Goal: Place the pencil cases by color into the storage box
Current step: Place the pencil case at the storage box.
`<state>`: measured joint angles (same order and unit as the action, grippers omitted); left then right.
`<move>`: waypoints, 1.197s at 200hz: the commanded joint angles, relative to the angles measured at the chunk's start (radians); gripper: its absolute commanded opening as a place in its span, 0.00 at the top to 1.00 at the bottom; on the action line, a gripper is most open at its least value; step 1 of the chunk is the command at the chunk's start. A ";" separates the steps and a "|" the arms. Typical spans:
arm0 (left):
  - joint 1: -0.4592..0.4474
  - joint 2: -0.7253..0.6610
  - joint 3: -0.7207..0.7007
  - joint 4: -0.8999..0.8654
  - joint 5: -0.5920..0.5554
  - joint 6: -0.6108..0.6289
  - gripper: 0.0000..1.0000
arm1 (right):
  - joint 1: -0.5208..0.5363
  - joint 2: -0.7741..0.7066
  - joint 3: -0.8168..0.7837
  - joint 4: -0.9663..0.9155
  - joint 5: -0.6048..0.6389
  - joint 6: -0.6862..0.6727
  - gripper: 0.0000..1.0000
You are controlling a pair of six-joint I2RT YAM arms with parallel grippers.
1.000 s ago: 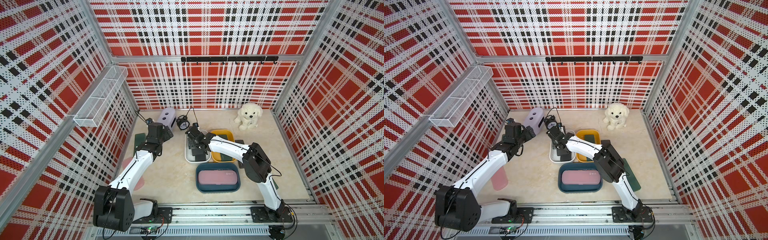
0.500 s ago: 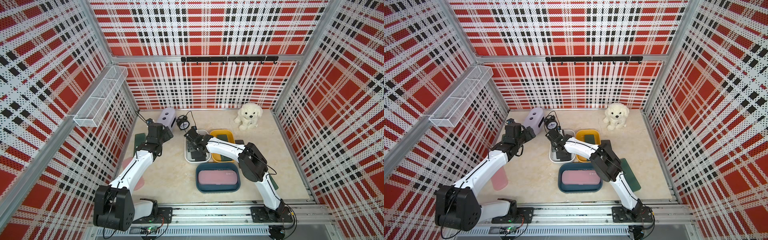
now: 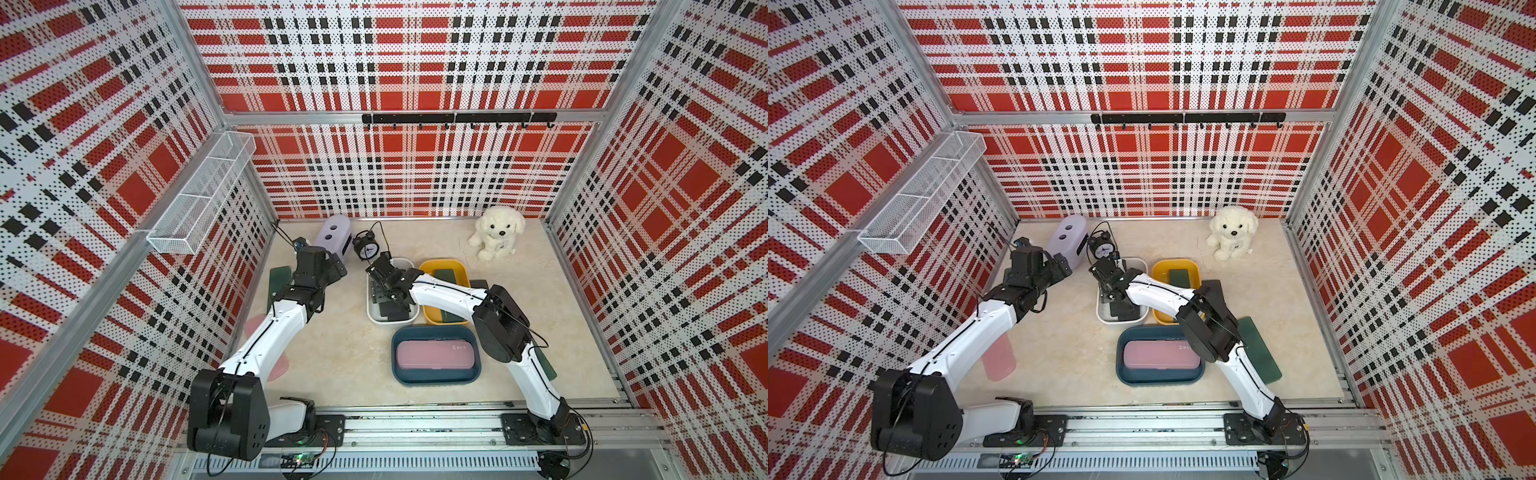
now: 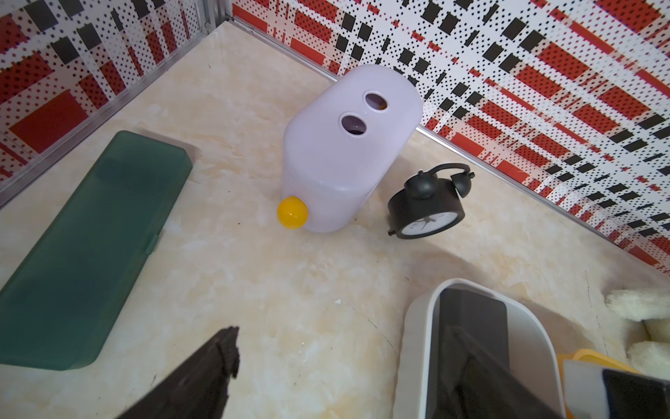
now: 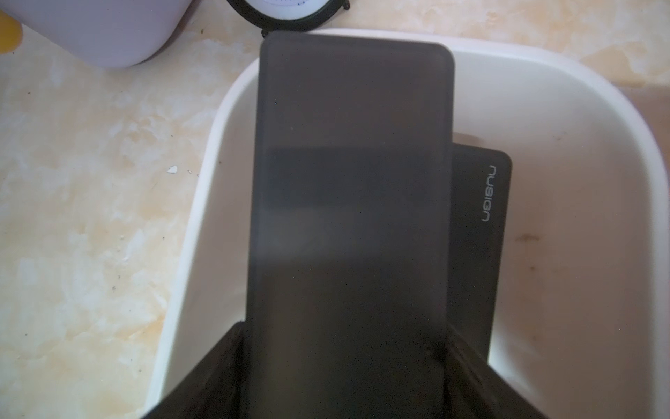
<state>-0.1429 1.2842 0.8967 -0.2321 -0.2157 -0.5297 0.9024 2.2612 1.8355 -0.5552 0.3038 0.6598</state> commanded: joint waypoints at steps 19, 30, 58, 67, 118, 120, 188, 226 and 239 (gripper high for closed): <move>0.011 0.010 -0.013 0.028 0.010 0.016 0.08 | 0.009 0.010 0.018 -0.009 0.015 0.006 0.18; 0.010 0.010 -0.013 0.028 0.011 0.015 0.08 | 0.009 0.007 0.018 -0.011 0.013 0.006 0.17; 0.010 0.014 -0.014 0.031 0.015 0.013 0.08 | 0.009 -0.008 0.009 -0.013 0.015 0.003 0.16; 0.011 0.013 -0.014 0.032 0.017 0.014 0.08 | 0.009 -0.014 0.004 -0.011 0.012 0.003 0.16; 0.009 0.013 -0.018 0.033 0.009 0.015 0.08 | 0.009 -0.043 -0.019 -0.008 0.023 -0.003 0.16; 0.010 0.015 -0.019 0.033 0.006 0.017 0.08 | 0.009 -0.045 -0.020 -0.008 0.023 -0.003 0.16; 0.059 0.045 -0.021 0.024 -0.031 0.016 0.08 | -0.006 -0.121 -0.087 0.002 0.060 -0.029 0.16; 0.115 0.059 -0.015 0.005 -0.044 -0.001 0.08 | -0.025 -0.179 -0.148 0.036 0.056 -0.067 0.16; 0.128 0.070 -0.005 -0.005 -0.051 -0.003 0.08 | -0.029 -0.200 -0.163 0.049 0.047 -0.099 0.16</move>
<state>-0.0433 1.3346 0.8906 -0.2253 -0.2420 -0.5262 0.8860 2.1334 1.6981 -0.5446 0.3428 0.6132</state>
